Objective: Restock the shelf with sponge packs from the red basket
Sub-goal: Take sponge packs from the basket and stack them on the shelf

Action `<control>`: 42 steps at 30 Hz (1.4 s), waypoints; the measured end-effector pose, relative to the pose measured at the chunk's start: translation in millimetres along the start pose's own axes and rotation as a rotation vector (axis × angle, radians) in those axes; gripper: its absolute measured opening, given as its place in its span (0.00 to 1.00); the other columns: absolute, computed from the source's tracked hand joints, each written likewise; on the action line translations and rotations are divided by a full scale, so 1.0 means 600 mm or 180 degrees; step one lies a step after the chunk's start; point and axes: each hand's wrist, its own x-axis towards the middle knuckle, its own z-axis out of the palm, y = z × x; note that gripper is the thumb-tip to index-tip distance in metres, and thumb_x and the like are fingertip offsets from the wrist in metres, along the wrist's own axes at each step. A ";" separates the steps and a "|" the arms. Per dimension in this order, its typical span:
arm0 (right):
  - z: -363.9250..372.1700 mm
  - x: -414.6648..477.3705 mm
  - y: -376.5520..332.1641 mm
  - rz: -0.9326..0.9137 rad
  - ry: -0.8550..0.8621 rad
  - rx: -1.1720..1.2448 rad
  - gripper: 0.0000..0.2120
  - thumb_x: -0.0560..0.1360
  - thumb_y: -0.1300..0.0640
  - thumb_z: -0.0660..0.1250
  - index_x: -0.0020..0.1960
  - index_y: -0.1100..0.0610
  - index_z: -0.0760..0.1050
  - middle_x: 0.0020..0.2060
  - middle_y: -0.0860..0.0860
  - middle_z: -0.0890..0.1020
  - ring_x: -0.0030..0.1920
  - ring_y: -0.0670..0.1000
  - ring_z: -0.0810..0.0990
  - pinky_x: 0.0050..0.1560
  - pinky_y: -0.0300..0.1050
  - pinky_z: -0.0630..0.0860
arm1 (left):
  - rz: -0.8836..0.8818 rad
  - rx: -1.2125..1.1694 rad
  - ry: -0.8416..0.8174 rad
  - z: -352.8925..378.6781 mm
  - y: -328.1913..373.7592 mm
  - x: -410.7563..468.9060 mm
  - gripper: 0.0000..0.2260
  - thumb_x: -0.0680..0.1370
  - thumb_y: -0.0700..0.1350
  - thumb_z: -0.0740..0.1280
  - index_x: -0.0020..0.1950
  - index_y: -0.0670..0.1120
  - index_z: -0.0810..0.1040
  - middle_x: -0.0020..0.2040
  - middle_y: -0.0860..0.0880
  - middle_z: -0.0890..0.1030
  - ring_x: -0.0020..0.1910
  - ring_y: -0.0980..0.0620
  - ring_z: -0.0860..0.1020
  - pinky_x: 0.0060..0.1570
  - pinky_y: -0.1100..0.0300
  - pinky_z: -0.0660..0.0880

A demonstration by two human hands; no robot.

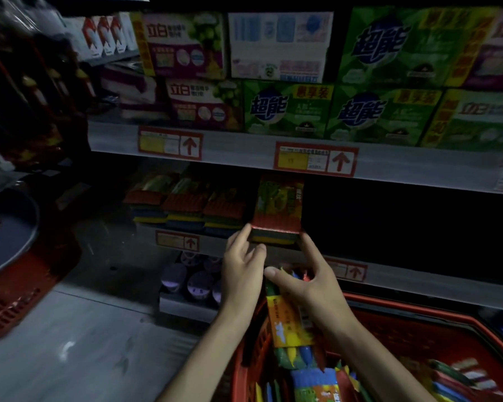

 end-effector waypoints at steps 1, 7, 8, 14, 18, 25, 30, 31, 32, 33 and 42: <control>0.001 0.006 0.004 -0.0008 -0.0031 0.0038 0.52 0.63 0.40 0.80 0.80 0.42 0.57 0.62 0.21 0.64 0.57 0.17 0.64 0.50 0.16 0.66 | -0.0044 0.0003 0.0004 -0.002 -0.002 0.005 0.22 0.83 0.38 0.65 0.77 0.49 0.70 0.71 0.56 0.71 0.53 0.75 0.73 0.54 0.73 0.73; 0.008 0.020 -0.001 0.0016 -0.0135 0.0056 0.40 0.66 0.47 0.80 0.73 0.41 0.65 0.62 0.25 0.73 0.61 0.24 0.72 0.51 0.19 0.68 | -0.0215 0.0233 -0.0061 -0.011 0.002 0.018 0.22 0.84 0.40 0.64 0.79 0.46 0.68 0.76 0.49 0.71 0.64 0.63 0.70 0.61 0.63 0.68; 0.008 0.020 -0.007 0.0058 -0.0155 0.0062 0.33 0.68 0.52 0.79 0.68 0.40 0.67 0.54 0.21 0.76 0.54 0.21 0.73 0.47 0.19 0.69 | -0.0224 0.0292 -0.0084 -0.012 0.003 0.019 0.23 0.84 0.40 0.64 0.79 0.46 0.67 0.76 0.48 0.71 0.64 0.63 0.70 0.60 0.63 0.68; -0.001 0.034 -0.006 0.0197 -0.0159 0.0274 0.27 0.71 0.54 0.79 0.67 0.45 0.74 0.55 0.37 0.85 0.55 0.39 0.84 0.53 0.36 0.80 | -0.0279 0.0614 -0.0126 -0.010 0.008 0.029 0.24 0.84 0.42 0.64 0.80 0.46 0.65 0.77 0.46 0.70 0.71 0.55 0.70 0.59 0.62 0.67; 0.001 0.034 -0.005 0.0203 -0.0157 0.0202 0.25 0.71 0.57 0.79 0.63 0.42 0.73 0.50 0.30 0.84 0.53 0.34 0.83 0.48 0.29 0.78 | -0.0279 0.0962 -0.0080 -0.010 0.006 0.031 0.23 0.84 0.46 0.65 0.79 0.49 0.67 0.76 0.47 0.71 0.74 0.49 0.70 0.66 0.57 0.70; 0.006 0.036 -0.011 0.0236 -0.0195 0.0189 0.24 0.71 0.58 0.79 0.60 0.42 0.73 0.47 0.29 0.84 0.50 0.33 0.83 0.45 0.27 0.77 | -0.0453 0.1075 -0.0117 -0.018 0.010 0.042 0.22 0.84 0.45 0.64 0.78 0.46 0.67 0.49 0.54 0.80 0.46 0.63 0.76 0.42 0.69 0.70; 0.002 0.025 -0.020 0.0118 -0.0180 0.0017 0.24 0.72 0.58 0.79 0.57 0.39 0.70 0.43 0.20 0.79 0.48 0.24 0.78 0.44 0.22 0.73 | -0.0516 0.0989 -0.0095 -0.021 0.019 0.040 0.23 0.84 0.45 0.64 0.79 0.46 0.66 0.46 0.60 0.74 0.45 0.62 0.74 0.43 0.65 0.69; -0.001 0.024 -0.020 0.0112 -0.0179 0.0018 0.24 0.72 0.59 0.78 0.56 0.39 0.70 0.41 0.19 0.78 0.46 0.23 0.78 0.43 0.21 0.72 | -0.0528 0.0959 -0.0090 -0.022 0.021 0.040 0.23 0.84 0.46 0.64 0.79 0.47 0.66 0.46 0.61 0.73 0.47 0.60 0.74 0.47 0.63 0.69; 0.000 0.023 -0.027 0.0111 -0.0175 0.0017 0.23 0.72 0.60 0.78 0.54 0.39 0.69 0.39 0.18 0.77 0.44 0.22 0.77 0.41 0.20 0.71 | -0.0538 0.0944 -0.0090 -0.023 0.022 0.040 0.23 0.84 0.46 0.64 0.79 0.47 0.66 0.46 0.62 0.72 0.49 0.58 0.74 0.50 0.62 0.68; -0.002 0.022 -0.030 0.0118 -0.0173 0.0000 0.23 0.73 0.60 0.77 0.53 0.38 0.68 0.37 0.17 0.76 0.42 0.20 0.76 0.40 0.19 0.71 | -0.0554 0.0934 -0.0101 -0.024 0.022 0.041 0.23 0.84 0.46 0.64 0.79 0.47 0.66 0.46 0.62 0.72 0.49 0.58 0.74 0.50 0.62 0.68; -0.003 0.027 -0.023 0.0033 -0.0221 -0.0208 0.27 0.71 0.52 0.79 0.60 0.35 0.67 0.54 0.26 0.72 0.49 0.17 0.71 0.45 0.17 0.68 | -0.0519 0.0918 -0.0172 -0.030 0.016 0.040 0.23 0.84 0.47 0.64 0.79 0.48 0.66 0.46 0.62 0.72 0.44 0.64 0.72 0.45 0.63 0.69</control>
